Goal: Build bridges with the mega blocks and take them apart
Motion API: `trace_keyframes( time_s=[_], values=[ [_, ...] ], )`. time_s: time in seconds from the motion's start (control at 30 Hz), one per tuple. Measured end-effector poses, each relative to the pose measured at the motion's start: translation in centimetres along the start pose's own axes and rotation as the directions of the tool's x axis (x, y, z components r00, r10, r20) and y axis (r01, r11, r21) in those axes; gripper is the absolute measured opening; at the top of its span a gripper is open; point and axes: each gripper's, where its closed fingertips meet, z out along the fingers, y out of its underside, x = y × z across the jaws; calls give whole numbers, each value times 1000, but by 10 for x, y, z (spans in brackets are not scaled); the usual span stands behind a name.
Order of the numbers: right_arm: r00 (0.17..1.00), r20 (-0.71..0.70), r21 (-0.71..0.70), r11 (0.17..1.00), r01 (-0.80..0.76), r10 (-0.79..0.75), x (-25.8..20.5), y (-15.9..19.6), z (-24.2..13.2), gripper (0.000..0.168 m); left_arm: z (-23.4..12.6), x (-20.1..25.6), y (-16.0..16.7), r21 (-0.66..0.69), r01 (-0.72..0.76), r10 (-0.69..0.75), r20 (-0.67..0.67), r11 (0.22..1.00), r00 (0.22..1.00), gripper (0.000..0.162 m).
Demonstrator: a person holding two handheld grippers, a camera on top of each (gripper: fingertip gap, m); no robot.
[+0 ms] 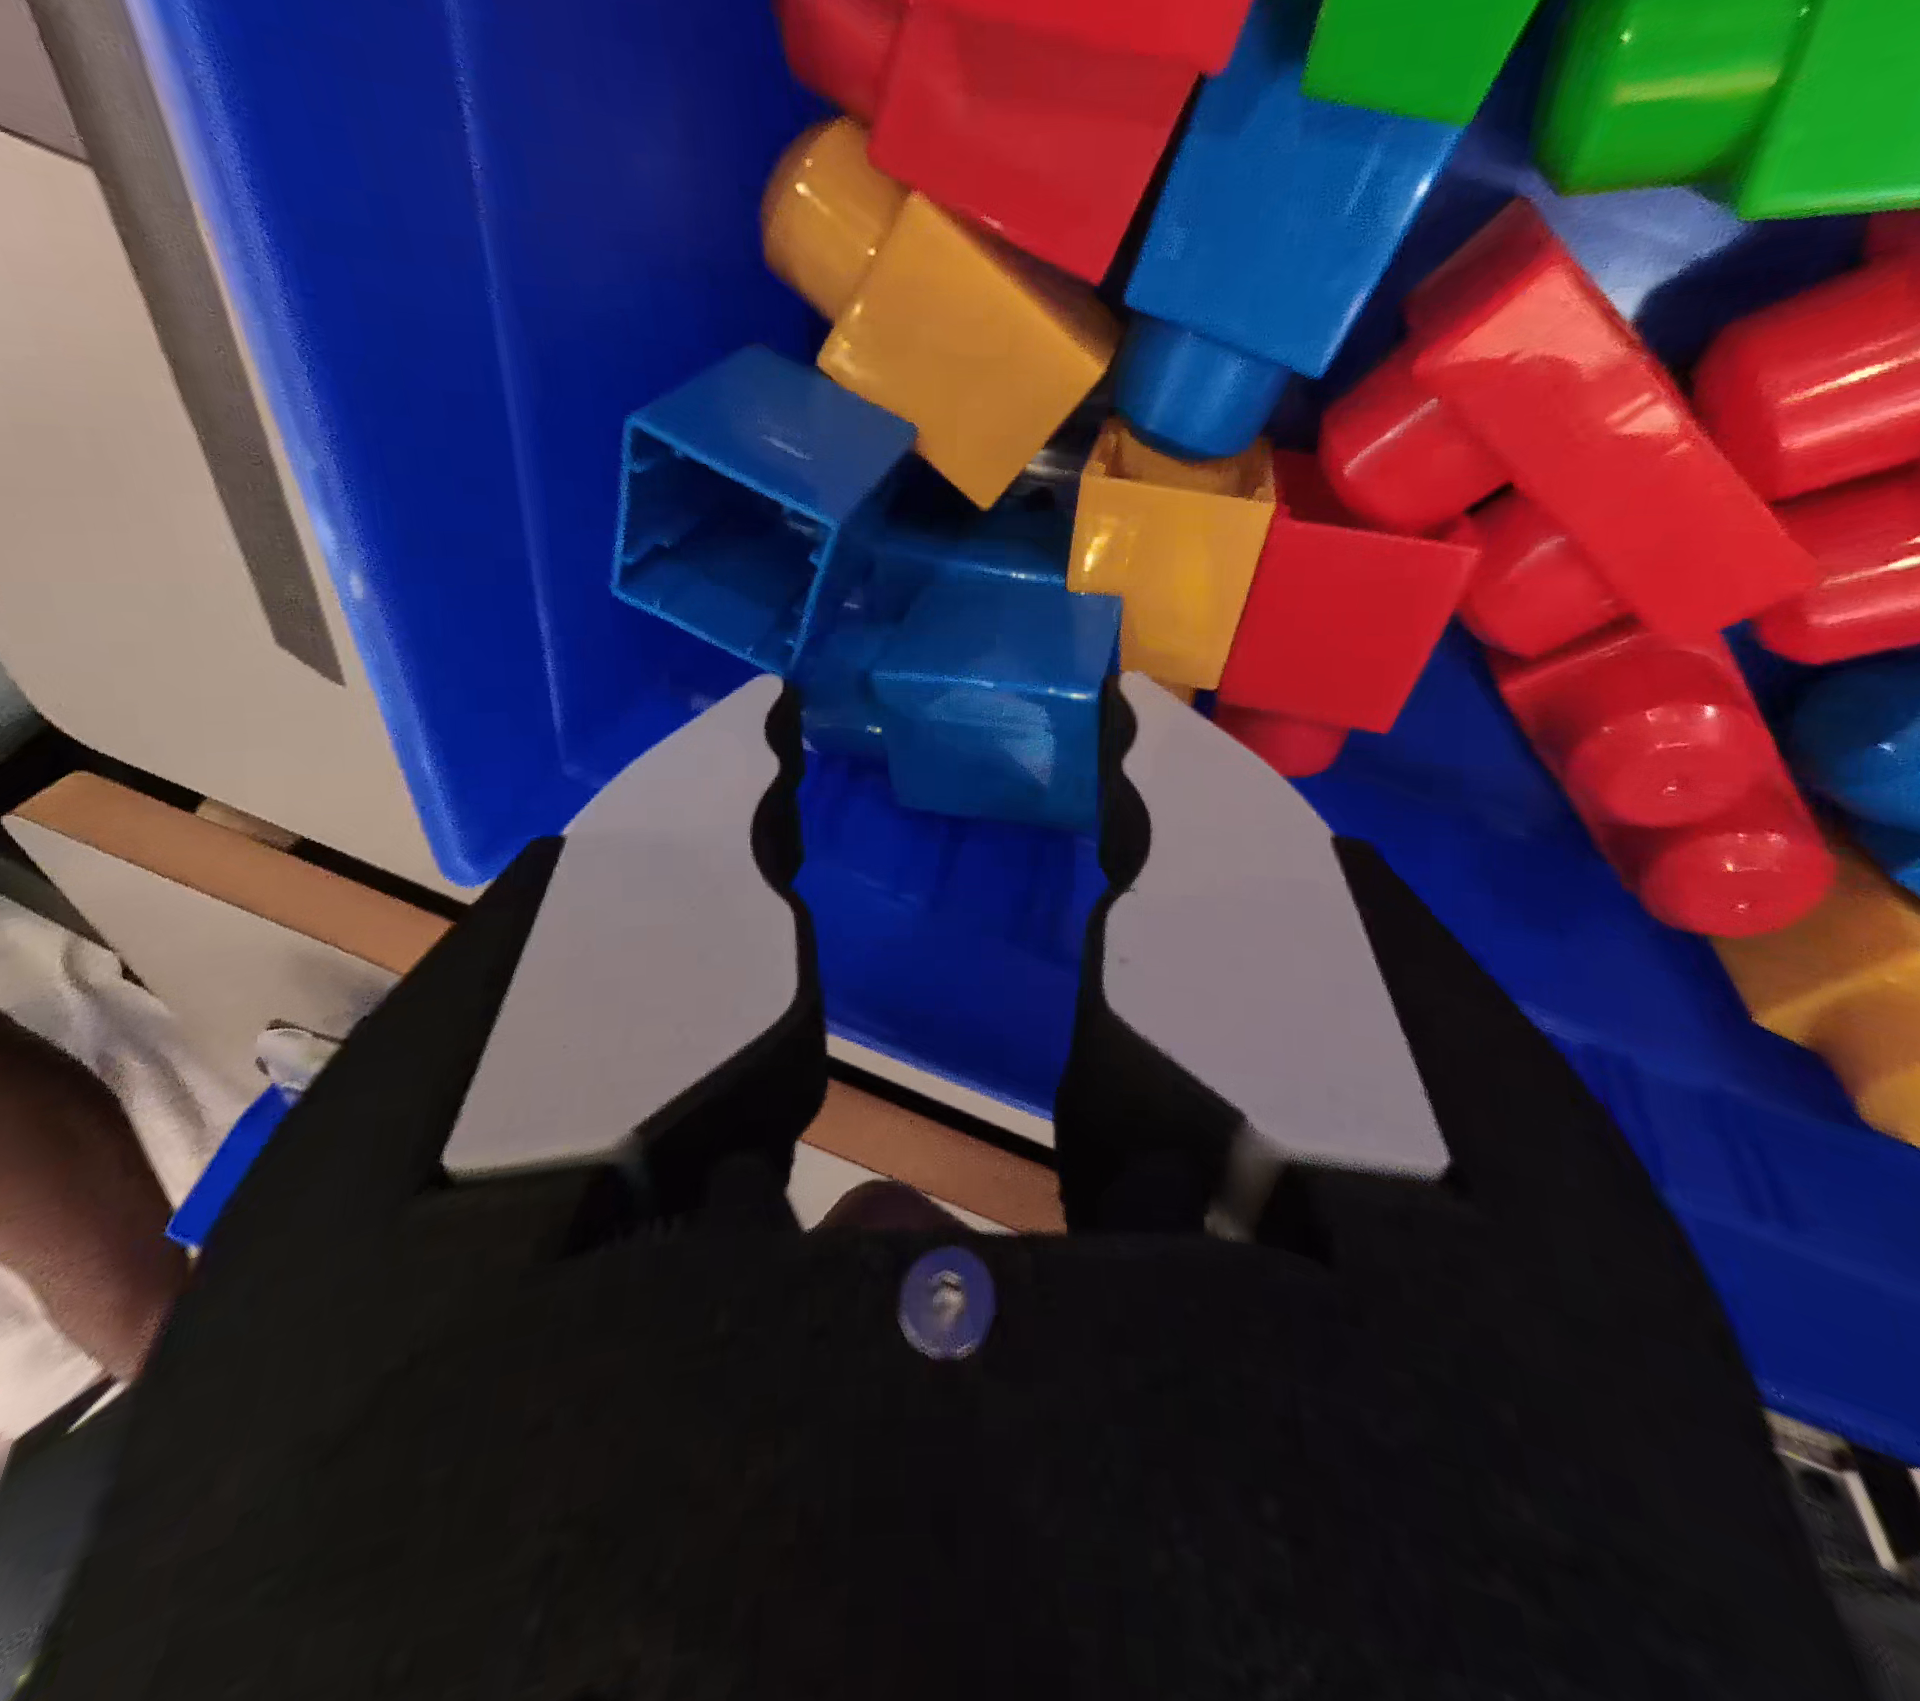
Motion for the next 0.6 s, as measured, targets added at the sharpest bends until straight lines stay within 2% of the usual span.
trace_keyframes(
  time_s=[0.13,0.17,0.23,0.4,0.5,0.6],
  values=[
    [1000,-2,6,1000,8,-8,-1,-1,-1,37,-5,13,1,16,-14,14,22,1000,1000,53],
    [1000,-2,6,1000,10,-10,-1,-1,-1,37,-10,17,-2,39,-22,21,30,999,999,37],
    [1000,2,4,1000,10,-10,-2,0,-1,37,-23,28,-5,71,4,-4,7,997,1000,37],
    [1000,1,2,1000,19,-19,-2,0,0,37,-66,41,-7,90,-31,22,92,996,995,36],
    [1000,0,-2,1000,21,-21,-3,1,0,37,-110,56,-32,161,-81,57,148,984,987,36],
    [1000,1,-6,1000,28,-28,-3,1,1,37,-154,86,-81,271,-180,131,191,945,973,36]
  ],
)
